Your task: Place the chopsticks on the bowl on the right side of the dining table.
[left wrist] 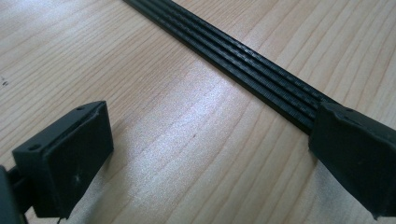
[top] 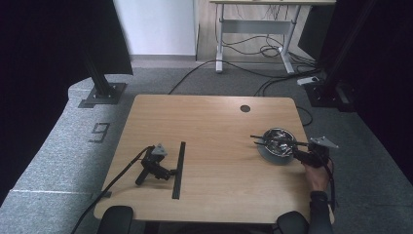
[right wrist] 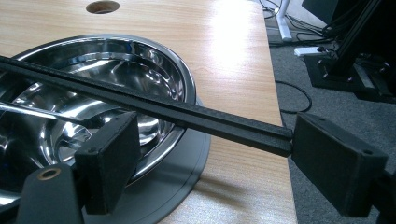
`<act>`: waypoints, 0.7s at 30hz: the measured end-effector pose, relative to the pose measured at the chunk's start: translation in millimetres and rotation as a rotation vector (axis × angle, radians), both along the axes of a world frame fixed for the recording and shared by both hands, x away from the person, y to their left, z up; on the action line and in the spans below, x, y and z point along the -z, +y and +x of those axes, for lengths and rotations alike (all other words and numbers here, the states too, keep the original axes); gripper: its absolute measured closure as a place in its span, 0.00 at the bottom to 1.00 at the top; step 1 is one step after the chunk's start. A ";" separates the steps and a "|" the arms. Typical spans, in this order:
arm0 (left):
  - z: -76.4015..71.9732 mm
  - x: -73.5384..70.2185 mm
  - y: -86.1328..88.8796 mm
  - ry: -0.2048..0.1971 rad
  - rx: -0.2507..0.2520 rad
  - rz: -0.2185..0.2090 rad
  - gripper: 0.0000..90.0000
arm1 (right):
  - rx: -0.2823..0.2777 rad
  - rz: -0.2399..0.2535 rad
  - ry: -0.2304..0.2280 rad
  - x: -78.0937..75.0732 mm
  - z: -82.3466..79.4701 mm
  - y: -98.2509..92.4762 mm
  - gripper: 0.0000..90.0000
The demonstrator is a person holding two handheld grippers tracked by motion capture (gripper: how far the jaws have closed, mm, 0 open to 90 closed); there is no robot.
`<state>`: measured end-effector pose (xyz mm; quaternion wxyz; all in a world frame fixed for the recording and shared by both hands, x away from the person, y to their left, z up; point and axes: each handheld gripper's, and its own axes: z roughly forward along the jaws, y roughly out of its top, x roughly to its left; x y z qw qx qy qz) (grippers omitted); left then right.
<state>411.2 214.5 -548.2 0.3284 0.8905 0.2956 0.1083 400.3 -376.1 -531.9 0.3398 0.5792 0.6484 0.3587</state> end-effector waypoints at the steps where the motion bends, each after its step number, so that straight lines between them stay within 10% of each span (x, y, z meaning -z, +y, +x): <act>1: 0.0 0.0 0.0 0.000 0.000 0.000 0.00 | 0.000 -0.001 0.000 0.0 0.0 0.0 0.17; 7: 0.1 0.1 0.1 0.000 0.001 -0.001 0.00 | 0.015 -0.032 -0.011 -3.9 -4.0 1.9 0.21; 13: 0.1 0.1 0.1 0.000 0.001 -0.001 0.00 | -0.004 -0.065 -0.029 -12.8 -10.0 10.8 0.51; 21: 0.1 0.0 0.1 0.000 0.001 -0.001 0.00 | -0.055 -0.084 0.012 -9.4 -5.5 18.3 0.55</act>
